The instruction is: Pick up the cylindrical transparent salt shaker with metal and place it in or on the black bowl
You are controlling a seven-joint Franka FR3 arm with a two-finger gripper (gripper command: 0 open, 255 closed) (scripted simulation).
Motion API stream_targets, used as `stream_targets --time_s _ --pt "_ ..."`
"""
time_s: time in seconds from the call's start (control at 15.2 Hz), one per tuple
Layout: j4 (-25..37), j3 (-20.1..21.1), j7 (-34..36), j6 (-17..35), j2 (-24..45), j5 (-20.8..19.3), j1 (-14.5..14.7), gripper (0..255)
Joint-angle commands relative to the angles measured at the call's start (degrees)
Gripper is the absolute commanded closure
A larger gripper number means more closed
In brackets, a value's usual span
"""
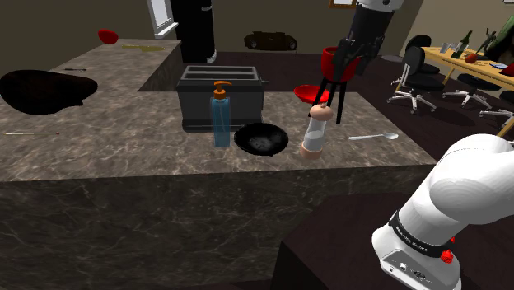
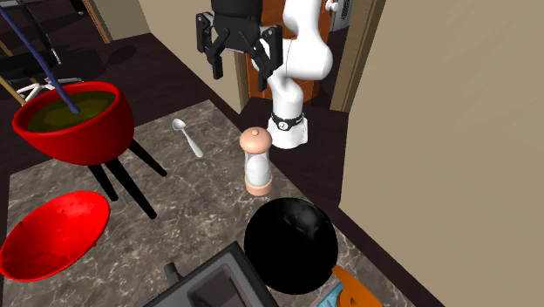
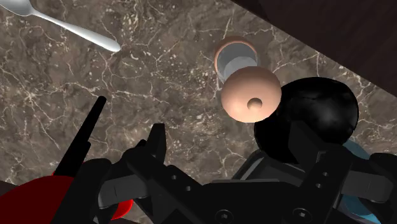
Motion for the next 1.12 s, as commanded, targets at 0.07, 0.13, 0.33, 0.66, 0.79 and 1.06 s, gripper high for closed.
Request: stream_targets --time_s 0.07,0.13,0.33,0.66,0.79,1.06 --pt "-2.26 1.69 1.67 2.03 -0.85 -0.32 0.07 0" --pt "-4.43 3.41 3.38 4.05 -1.55 -0.62 0.14 0" --pt "-10.34 8.79 8.78 10.19 -2.71 -1.52 0.39 0" --pt "-14.84 11.46 11.74 15.83 -2.1 -2.25 0.29 0" --pt "-16.08 11.39 11.81 17.59 -1.59 -2.43 0.13 0" --pt "-17.61 11.31 11.9 19.9 -0.84 -2.67 -0.1 0"
